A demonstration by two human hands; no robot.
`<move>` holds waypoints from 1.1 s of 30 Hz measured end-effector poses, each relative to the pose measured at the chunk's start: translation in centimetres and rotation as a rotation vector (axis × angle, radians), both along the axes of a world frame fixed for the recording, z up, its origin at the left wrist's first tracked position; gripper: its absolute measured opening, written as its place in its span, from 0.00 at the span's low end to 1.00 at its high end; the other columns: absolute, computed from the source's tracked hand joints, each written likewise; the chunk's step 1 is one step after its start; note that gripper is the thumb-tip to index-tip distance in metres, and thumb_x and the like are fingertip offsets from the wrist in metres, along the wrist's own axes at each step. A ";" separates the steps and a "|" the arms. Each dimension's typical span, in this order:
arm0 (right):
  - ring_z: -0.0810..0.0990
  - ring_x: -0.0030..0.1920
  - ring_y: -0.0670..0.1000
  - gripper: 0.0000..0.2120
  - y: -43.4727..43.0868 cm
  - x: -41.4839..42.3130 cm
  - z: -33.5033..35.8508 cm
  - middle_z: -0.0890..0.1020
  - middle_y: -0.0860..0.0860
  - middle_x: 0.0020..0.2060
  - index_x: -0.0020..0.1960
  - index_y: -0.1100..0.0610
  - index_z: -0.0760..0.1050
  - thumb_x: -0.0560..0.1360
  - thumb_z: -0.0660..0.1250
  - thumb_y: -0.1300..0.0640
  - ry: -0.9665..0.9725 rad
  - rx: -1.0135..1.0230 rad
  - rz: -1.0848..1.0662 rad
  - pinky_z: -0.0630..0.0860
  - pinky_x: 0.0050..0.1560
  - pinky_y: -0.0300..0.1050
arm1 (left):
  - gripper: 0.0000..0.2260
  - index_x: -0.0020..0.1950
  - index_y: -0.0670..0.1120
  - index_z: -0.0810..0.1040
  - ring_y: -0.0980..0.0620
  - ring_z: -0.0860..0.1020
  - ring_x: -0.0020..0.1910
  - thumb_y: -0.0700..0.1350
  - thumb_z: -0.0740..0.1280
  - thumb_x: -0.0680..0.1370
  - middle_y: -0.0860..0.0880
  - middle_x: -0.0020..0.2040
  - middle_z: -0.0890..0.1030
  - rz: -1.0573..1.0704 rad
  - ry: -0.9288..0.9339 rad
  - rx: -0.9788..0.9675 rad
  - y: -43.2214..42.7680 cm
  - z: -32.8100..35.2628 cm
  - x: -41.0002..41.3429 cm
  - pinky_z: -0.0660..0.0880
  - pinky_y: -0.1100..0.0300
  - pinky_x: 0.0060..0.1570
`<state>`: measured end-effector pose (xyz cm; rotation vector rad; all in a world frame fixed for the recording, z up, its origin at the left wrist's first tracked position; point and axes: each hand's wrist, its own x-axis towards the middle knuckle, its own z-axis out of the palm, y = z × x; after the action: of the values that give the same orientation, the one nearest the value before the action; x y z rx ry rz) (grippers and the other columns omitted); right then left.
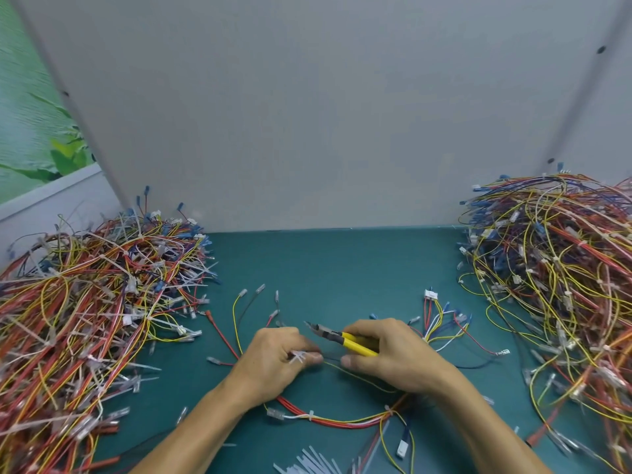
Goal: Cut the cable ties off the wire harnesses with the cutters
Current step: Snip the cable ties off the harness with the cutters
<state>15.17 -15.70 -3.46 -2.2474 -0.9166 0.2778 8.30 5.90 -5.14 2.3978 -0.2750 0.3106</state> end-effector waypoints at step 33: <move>0.76 0.52 0.53 0.21 1.2 -1.8 -0.4 0.71 0.46 0.43 0.57 0.42 0.72 0.71 0.59 0.30 -0.346 -0.324 -0.074 0.66 0.41 0.45 | 0.16 0.33 0.50 0.67 0.58 0.60 0.25 0.49 0.68 0.78 0.56 0.24 0.63 0.073 0.478 -0.168 2.7 1.2 2.7 0.57 0.61 0.28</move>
<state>13.41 -14.48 -3.82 -2.6785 -1.0195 -0.0010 10.99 8.56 -3.97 2.2366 0.0569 -0.2028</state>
